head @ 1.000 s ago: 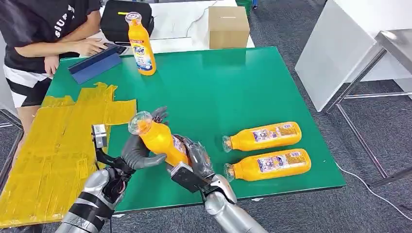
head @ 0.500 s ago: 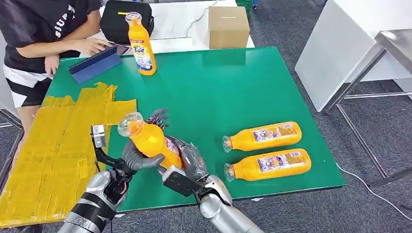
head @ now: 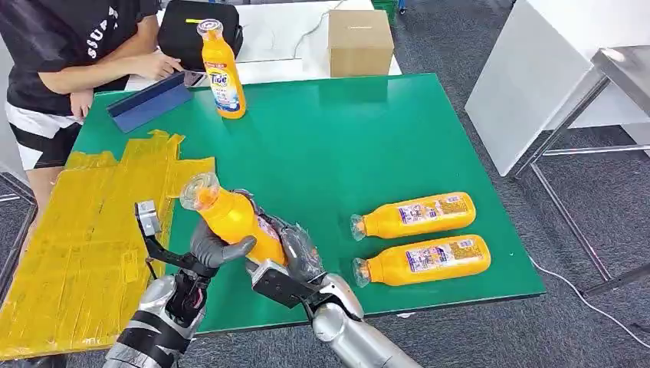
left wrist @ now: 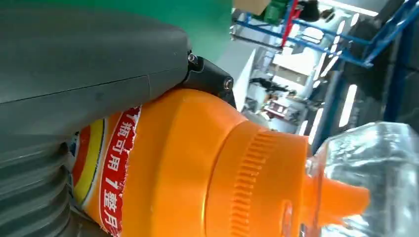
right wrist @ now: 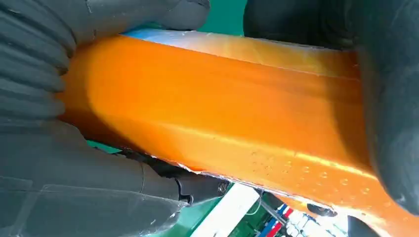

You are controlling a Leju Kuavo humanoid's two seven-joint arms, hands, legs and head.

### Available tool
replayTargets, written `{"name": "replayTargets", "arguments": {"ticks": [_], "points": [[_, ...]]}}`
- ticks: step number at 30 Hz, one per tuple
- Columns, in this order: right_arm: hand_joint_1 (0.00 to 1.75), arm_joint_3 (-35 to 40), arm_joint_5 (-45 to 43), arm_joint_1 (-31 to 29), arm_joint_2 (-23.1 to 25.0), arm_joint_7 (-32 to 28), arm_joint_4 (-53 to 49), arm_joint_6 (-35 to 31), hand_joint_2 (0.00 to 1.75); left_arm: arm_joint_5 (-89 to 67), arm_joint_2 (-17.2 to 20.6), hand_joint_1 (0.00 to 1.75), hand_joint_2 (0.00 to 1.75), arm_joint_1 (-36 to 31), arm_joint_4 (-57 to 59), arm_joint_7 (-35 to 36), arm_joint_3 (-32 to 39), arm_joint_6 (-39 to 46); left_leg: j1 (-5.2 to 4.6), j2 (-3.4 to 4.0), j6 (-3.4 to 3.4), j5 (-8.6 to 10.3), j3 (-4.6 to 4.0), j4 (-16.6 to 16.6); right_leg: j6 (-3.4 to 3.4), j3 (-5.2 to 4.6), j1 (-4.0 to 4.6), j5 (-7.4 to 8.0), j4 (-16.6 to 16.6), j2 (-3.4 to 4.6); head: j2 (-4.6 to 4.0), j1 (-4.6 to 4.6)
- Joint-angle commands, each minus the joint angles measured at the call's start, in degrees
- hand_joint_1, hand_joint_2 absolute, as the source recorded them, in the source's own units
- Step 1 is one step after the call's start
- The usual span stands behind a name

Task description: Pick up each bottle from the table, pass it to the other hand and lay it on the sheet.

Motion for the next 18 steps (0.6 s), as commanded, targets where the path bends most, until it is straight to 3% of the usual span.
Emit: {"name": "replayTargets", "arguments": {"ticks": [1, 12, 13, 14, 16, 18], "points": [[1.75, 3.14, 0.02, -0.42, -1.24, -0.66, 2.85, -0.09, 1.75, 1.05, -1.09, 1.75, 1.75, -1.96, -0.15, -0.22, 4.03, 1.33, 0.03, -0.07, -0.02, -0.06, 0.19, -0.01, -0.06, 0.22, 0.05, -0.07, -0.04, -0.14, 0.0, -0.02], [1.75, 0.26, -0.62, 0.6, -1.79, -1.21, 0.09, -2.73, 1.75, 1.55, -1.47, 1.75, 1.75, -1.73, -1.15, -0.55, 5.93, 3.1, 0.04, -0.11, -0.03, -0.09, 0.28, -0.01, -0.07, 0.32, 0.05, -0.12, -0.04, -0.2, 0.0, 0.0], [0.17, -0.73, -1.02, 1.22, -2.0, -1.5, -1.42, -3.38, 1.75, 1.6, -1.48, 1.75, 1.75, -1.42, -1.92, -0.74, 6.5, 3.57, 0.05, -0.12, -0.02, -0.05, 0.16, -0.01, -0.05, 0.21, 0.05, -0.07, -0.04, -0.19, 0.0, 0.0], [0.0, -1.48, -1.34, 1.8, -2.3, -1.67, -3.08, -3.72, 1.75, 1.58, -1.59, 1.75, 1.75, -0.97, -3.18, -1.41, 7.2, 4.0, 0.02, -0.11, -0.02, -0.02, 0.13, -0.03, -0.04, 0.16, 0.02, -0.06, -0.03, -0.18, 0.0, -0.02], [0.0, -2.43, -1.83, 3.31, -3.32, -1.63, -8.04, -3.51, 1.75, -1.41, -1.31, 1.75, 1.75, -0.05, -7.01, -3.8, 7.87, 6.26, 0.05, -0.12, -0.02, -0.06, 0.14, 0.01, -0.06, 0.19, 0.06, -0.09, -0.02, -0.19, 0.0, 0.0], [0.0, -3.99, -2.95, 5.81, -4.64, -1.38, -15.2, -3.06, 1.75, -10.45, -0.35, 1.75, 1.75, 0.15, -11.3, -7.87, 8.33, 13.94, 0.03, -0.07, -0.02, -0.1, 0.15, 0.03, -0.06, 0.2, 0.05, -0.1, 0.0, -0.15, 0.0, -0.02]]}}
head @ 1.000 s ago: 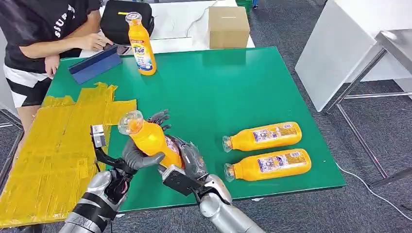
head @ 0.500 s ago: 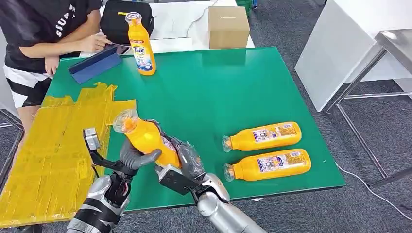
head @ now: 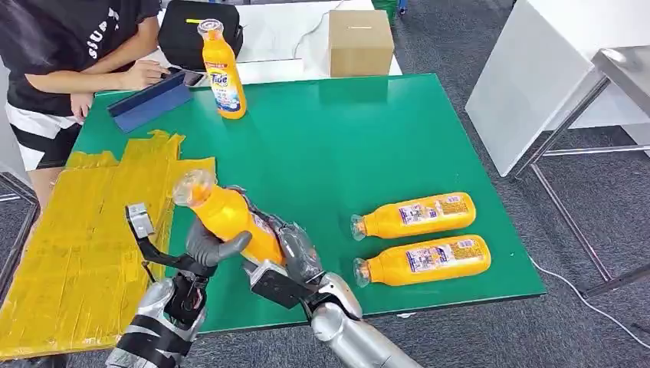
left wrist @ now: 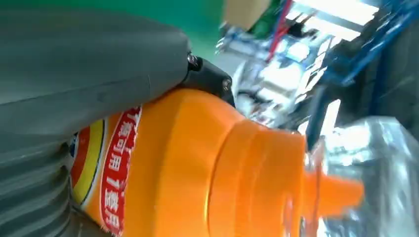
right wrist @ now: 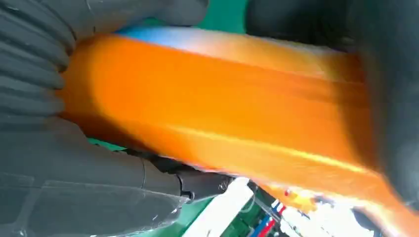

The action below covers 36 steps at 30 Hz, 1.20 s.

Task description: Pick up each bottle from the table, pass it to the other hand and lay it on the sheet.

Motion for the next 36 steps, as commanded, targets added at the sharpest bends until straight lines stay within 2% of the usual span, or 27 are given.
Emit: {"name": "replayTargets", "arguments": {"ticks": [1, 4, 6, 7, 10, 12, 16, 17, 18, 19, 21, 22, 23, 24, 25, 28, 34, 36], "points": [[0.0, -4.33, -2.3, 6.04, -4.88, -0.22, -16.38, -0.07, 1.75, -11.58, 0.96, 1.75, 1.75, -1.28, -9.48, -6.6, 6.13, 10.85, 0.03, -0.05, -0.02, -0.07, 0.08, 0.03, -0.05, 0.11, 0.04, -0.08, 0.01, -0.13, 0.0, -0.04], [0.0, -5.07, -2.08, 7.62, -5.64, 0.84, -21.48, 0.12, 1.75, -9.96, 1.45, 1.75, 1.75, -0.8, -11.88, -5.89, 7.72, 9.48, 0.02, -0.12, -0.02, -0.08, 0.04, 0.06, -0.05, 0.09, 0.05, -0.11, 0.04, -0.19, 0.0, -0.02], [0.0, -6.14, -3.37, 8.54, -5.88, -0.03, -24.82, 0.49, 1.75, -15.37, 2.54, 1.75, 1.75, -1.07, -13.45, -8.28, 8.04, 11.62, 0.02, -0.1, -0.02, -0.12, 0.12, 0.04, -0.05, 0.18, 0.05, -0.13, 0.01, -0.14, 0.0, 0.0], [0.0, -6.47, -3.64, 8.93, -6.14, -0.32, -26.39, 0.51, 0.0, -17.83, 2.81, 1.75, 1.75, -1.41, -14.02, -8.79, 7.99, 13.08, 0.02, -0.01, -0.02, -0.13, 0.1, 0.07, -0.05, 0.14, 0.05, -0.11, 0.03, -0.05, 0.0, -0.04], [0.0, -7.58, -3.59, 11.4, -7.41, -1.07, -33.34, -0.05, 0.0, -17.82, 3.47, 1.75, 1.75, -1.4, -16.9, -8.26, 8.31, 10.23, 0.01, -0.09, -0.02, -0.06, 0.02, 0.04, -0.05, 0.06, 0.03, -0.09, 0.03, -0.15, 0.0, -0.02], [0.0, -8.66, -3.12, 12.87, -8.18, -1.3, -36.38, -0.9, 0.0, -25.28, 4.13, 1.75, 1.75, -1.93, -18.92, -10.38, 7.34, 14.79, 0.05, -0.17, -0.03, -0.11, 0.07, 0.07, -0.07, 0.14, 0.06, -0.15, 0.04, -0.24, 0.0, -0.02], [0.0, -8.81, -3.08, 13.04, -8.33, -1.3, -36.61, -0.96, 0.0, -25.36, 4.17, 1.75, 1.75, -2.09, -19.1, -10.13, 7.29, 14.9, 0.01, -0.1, -0.02, -0.09, 0.1, 0.02, -0.05, 0.14, 0.02, -0.11, 0.0, -0.15, 0.0, -0.02], [0.0, -9.24, -2.51, 13.29, -8.46, -1.86, -36.67, -1.63, 0.0, -34.79, 5.36, 1.75, 1.75, -2.73, -19.42, -12.6, 5.9, 21.16, 0.01, -0.09, -0.01, -0.05, 0.03, 0.0, -0.04, 0.07, 0.01, -0.07, 0.0, -0.13, 0.0, -0.02], [0.0, -9.65, -2.39, 13.61, -8.72, -2.18, -37.44, -1.96, 0.0, -40.37, 7.03, 1.75, 1.75, -3.49, -19.66, -13.33, 4.5, 23.41, 0.03, -0.08, -0.03, -0.11, 0.16, 0.02, -0.07, 0.2, 0.04, -0.12, 0.0, -0.15, 0.0, -0.02], [0.0, -10.09, -2.55, 13.81, -8.96, -3.15, -38.46, -2.02, 0.0, -45.05, 9.31, 1.75, 1.75, -4.6, -19.67, -12.46, 3.11, 23.67, 0.03, -0.12, -0.03, -0.07, 0.05, 0.03, -0.06, 0.11, 0.04, -0.09, 0.01, -0.18, 0.0, -0.02], [0.0, -11.79, -2.69, 14.46, -9.1, -2.85, -40.24, -1.75, 0.0, -64.53, 12.69, 1.75, 1.75, -7.5, -17.39, -8.42, 3.47, 34.93, 0.06, -0.15, -0.06, -0.09, 0.08, 0.08, -0.1, 0.12, 0.07, -0.13, 0.07, -0.23, 0.0, -0.04], [0.0, -12.49, -2.76, 14.7, -9.09, -2.62, -40.72, -1.35, 1.75, -71.32, 14.24, 1.75, 1.75, -8.83, -15.79, -6.25, 3.12, 36.82, 0.04, -0.18, -0.05, -0.04, 0.02, 0.04, -0.08, 0.05, 0.05, -0.1, 0.06, -0.24, 0.0, -0.02], [0.0, -13.46, -2.82, 14.84, -8.95, -2.38, -41.02, -0.67, 1.75, -75.34, 15.74, 1.75, 1.75, -10.4, -13.72, -4.7, 2.75, 35.93, 0.03, -0.2, -0.04, 0.01, -0.04, 0.02, -0.06, 0.0, 0.04, -0.06, 0.03, -0.22, 0.0, -0.02], [0.0, -14.13, -3.04, 14.88, -8.81, -2.35, -41.11, -0.2, 1.75, -74.66, 17.42, 1.75, 1.75, -11.96, -11.22, -3.51, 1.32, 29.31, 0.06, -0.23, -0.07, -0.04, 0.09, 0.05, -0.11, 0.14, 0.08, -0.12, 0.06, -0.28, 0.0, 0.0], [0.0, -14.65, -3.31, 14.76, -8.71, -2.5, -41.18, 0.39, 1.75, -74.39, 18.14, 1.75, 1.75, -13.33, -9.08, -3.9, 0.89, 26.77, 0.03, -0.16, -0.07, -0.01, 0.08, 0.01, -0.1, 0.1, 0.06, -0.08, 0.05, -0.2, 0.0, -0.04], [0.0, -15.23, -3.68, 14.59, -8.28, -2.86, -41.25, 0.79, 1.75, -74.94, 18.41, 1.75, 1.75, -14.54, -5.65, -5.42, 0.37, 26.51, 0.0, -0.15, -0.06, 0.0, 0.15, -0.03, -0.14, 0.11, 0.05, -0.04, 0.01, -0.22, 0.0, -0.02], [0.0, -15.15, -3.67, 14.68, -8.12, -2.86, -41.18, 0.74, 1.75, -74.96, 18.12, 1.75, 1.75, -14.31, -6.0, -5.45, 0.14, 26.53, 0.08, -0.09, -0.06, -0.03, 0.17, -0.01, -0.2, 0.13, 0.06, -0.02, 0.01, -0.16, 0.0, -0.02], [0.0, -15.46, -5.78, 14.47, -7.79, -3.74, -41.56, 1.95, 1.75, -83.34, 20.84, 1.75, 1.75, -16.31, -2.18, 0.54, -3.49, 25.96, 0.07, 0.03, -0.06, 0.04, -0.02, -0.02, -0.19, -0.07, 0.05, 0.08, 0.0, -0.01, 0.0, -0.04]]}}
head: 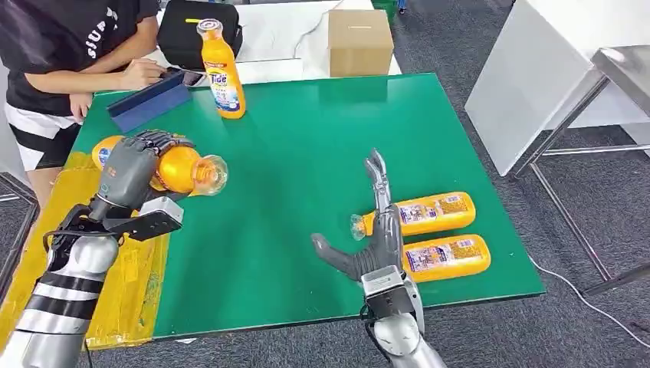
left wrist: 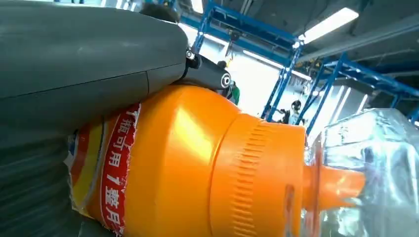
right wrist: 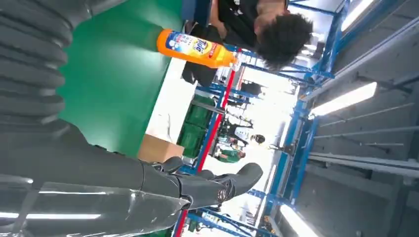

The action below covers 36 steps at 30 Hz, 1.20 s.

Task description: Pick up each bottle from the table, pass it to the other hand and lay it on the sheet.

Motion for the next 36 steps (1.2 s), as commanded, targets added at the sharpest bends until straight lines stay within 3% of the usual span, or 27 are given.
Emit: {"name": "replayTargets", "arguments": {"ticks": [1, 5, 10, 19, 24, 26, 36], "points": [[0.0, -2.11, -2.45, -0.84, -0.39, -1.11, -0.57, 1.49, 1.75, -10.86, 5.23, 1.75, 1.75, -7.98, 14.27, 7.02, -8.16, -1.34, 0.0, -0.08, -0.03, -0.09, 0.22, 0.01, -0.06, 0.25, 0.03, -0.11, 0.01, -0.16, 0.0, -0.02], [0.0, -2.05, -2.59, -1.45, -0.31, -0.63, -1.06, 2.59, 1.75, -22.92, 3.44, 1.75, 1.75, -15.14, 36.84, 12.46, -14.24, -0.63, -0.03, -0.26, -0.04, 0.03, 0.17, -0.07, -0.06, 0.2, 0.0, -0.06, -0.02, -0.3, 0.0, -0.02], [0.0, -1.81, -2.5, -2.01, 0.14, -0.21, -0.2, 2.78, 1.75, -23.43, -1.19, 1.75, 1.75, -16.41, 52.04, 16.75, -13.06, 0.76, -0.08, -0.18, -0.05, 0.02, 0.36, -0.14, -0.06, 0.34, -0.03, -0.05, -0.09, -0.24, 0.0, -0.05], [0.0, -1.66, -1.73, -2.1, 0.63, 1.11, 1.41, 3.2, 1.75, -20.11, -2.23, 1.75, 1.75, -15.88, 56.79, 22.34, -4.48, 0.55, 0.0, 0.03, -0.08, -0.04, 0.18, 0.01, -0.05, 0.18, 0.04, -0.06, -0.01, -0.02, 0.0, -0.02], [0.0, -1.07, -1.56, -2.65, 0.71, 1.34, 2.67, 3.22, 1.75, -13.18, -3.41, 1.75, 1.75, -14.14, 56.47, 18.89, 3.29, 0.62, -0.01, 0.04, -0.11, -0.08, 0.38, -0.05, -0.09, 0.4, 0.04, -0.08, -0.06, -0.01, 0.0, -0.02], [0.0, -0.89, -1.65, -2.78, 0.72, 1.36, 3.34, 3.16, 1.75, -9.47, -3.98, 0.0, 1.75, -12.87, 55.08, 15.36, 6.83, 3.22, -0.03, 0.07, -0.09, -0.04, 0.32, -0.08, -0.06, 0.32, 0.02, -0.03, -0.07, 0.04, 0.0, -0.02], [0.0, -0.79, -1.65, -2.86, 0.74, 1.36, 3.8, 3.07, 1.75, -8.61, -4.11, 0.0, 1.75, -12.57, 54.84, 14.43, 7.48, 3.47, -0.03, -0.01, -0.09, -0.01, 0.24, -0.06, -0.04, 0.28, 0.01, -0.05, -0.04, -0.02, 0.0, -0.02]]}}
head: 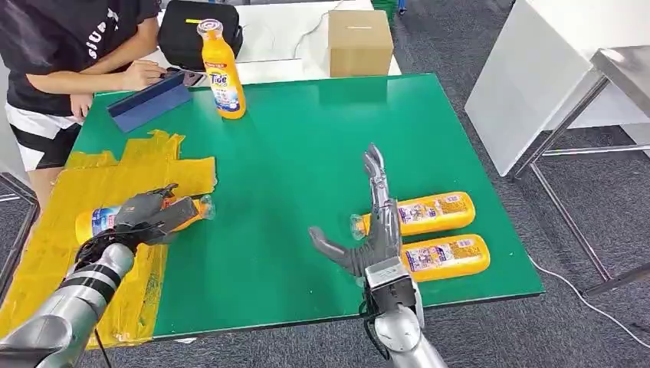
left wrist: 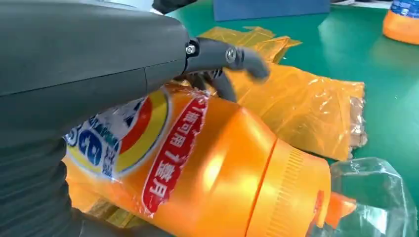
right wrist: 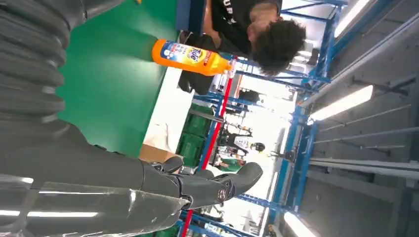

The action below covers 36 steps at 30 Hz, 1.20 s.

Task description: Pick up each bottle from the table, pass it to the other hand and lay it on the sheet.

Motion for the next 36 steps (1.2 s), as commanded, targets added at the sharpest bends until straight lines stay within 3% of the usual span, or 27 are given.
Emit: {"name": "replayTargets", "arguments": {"ticks": [1, 10, 12, 20, 24, 25, 29, 32, 36], "points": [[0.0, 0.1, -0.16, -2.16, -0.39, 0.23, 4.11, -0.1, 1.75, 0.28, -1.7, 0.0, 1.75, -0.69, 3.85, -0.04, 3.66, -0.29, 0.01, 0.03, -0.01, -0.11, 0.31, -0.05, -0.06, 0.31, 0.03, -0.09, -0.07, -0.06, 0.0, 0.02], [0.0, 0.1, -0.16, -2.16, -0.39, 0.23, 4.11, -0.1, 1.75, 0.28, -1.7, 0.0, 1.75, -0.69, 3.85, -0.04, 3.66, -0.29, -0.01, 0.04, -0.02, -0.07, 0.2, -0.04, -0.04, 0.19, 0.01, -0.05, -0.04, -0.03, 0.0, 0.0], [0.0, 0.11, -0.16, -2.13, -0.43, 0.23, 4.04, -0.14, 1.75, 1.24, -1.88, 0.0, 1.75, -0.63, 3.53, -0.34, 4.54, -0.1, 0.02, 0.06, -0.04, -0.2, 0.53, -0.05, -0.11, 0.53, 0.06, -0.16, -0.07, -0.1, 0.0, 0.0], [0.0, 0.62, -0.38, -2.56, -0.25, 0.5, 5.92, -0.44, 1.75, 4.74, -3.04, 0.0, 1.75, 1.86, -0.86, -5.98, 7.97, 7.61, 0.01, 0.02, -0.01, -0.11, 0.22, -0.02, -0.05, 0.22, 0.03, -0.08, -0.04, -0.07, 0.0, 0.0], [0.0, 1.02, -0.64, -2.91, -0.33, 0.47, 6.52, -0.05, 1.75, -0.02, -2.43, 0.0, 1.75, 4.54, -3.77, -8.94, 4.73, 15.41, -0.01, 0.05, -0.01, -0.1, 0.23, -0.06, -0.04, 0.22, 0.01, -0.07, -0.07, -0.03, 0.0, 0.0], [0.0, 1.34, -0.76, -3.08, -0.68, 0.69, 6.89, 0.28, 1.75, -19.91, -0.76, 0.0, 1.75, 8.5, -12.34, -1.48, -1.33, 26.1, 0.0, 0.08, -0.02, -0.15, 0.32, -0.04, -0.06, 0.3, 0.03, -0.1, -0.07, -0.01, 0.0, 0.0], [0.0, 0.41, -0.9, -2.46, -1.0, 0.71, 6.81, -0.27, 1.75, -22.9, -3.5, 0.0, 1.75, 10.13, -19.06, -2.25, -0.99, 26.1, 0.02, 0.02, -0.02, -0.11, 0.19, -0.02, -0.05, 0.18, 0.04, -0.08, -0.06, -0.07, 0.0, -0.04], [0.0, 0.02, -0.55, -1.82, -1.59, 0.57, 6.09, -0.44, 1.75, -28.17, -3.09, 0.0, 1.75, 10.72, -24.88, 0.58, -3.94, 26.1, 0.02, -0.29, 0.0, -0.07, 0.08, 0.01, -0.04, 0.15, 0.04, -0.14, -0.03, -0.33, 0.0, 0.0], [0.0, -1.42, 1.78, -1.05, -2.56, 0.97, 5.19, -0.9, 1.75, -19.15, -2.84, 0.0, 1.75, 11.76, -31.98, -2.28, -7.33, 22.68, 0.03, -0.14, -0.01, -0.13, 0.1, 0.03, -0.04, 0.17, 0.06, -0.12, -0.03, -0.21, 0.0, 0.0]]}}
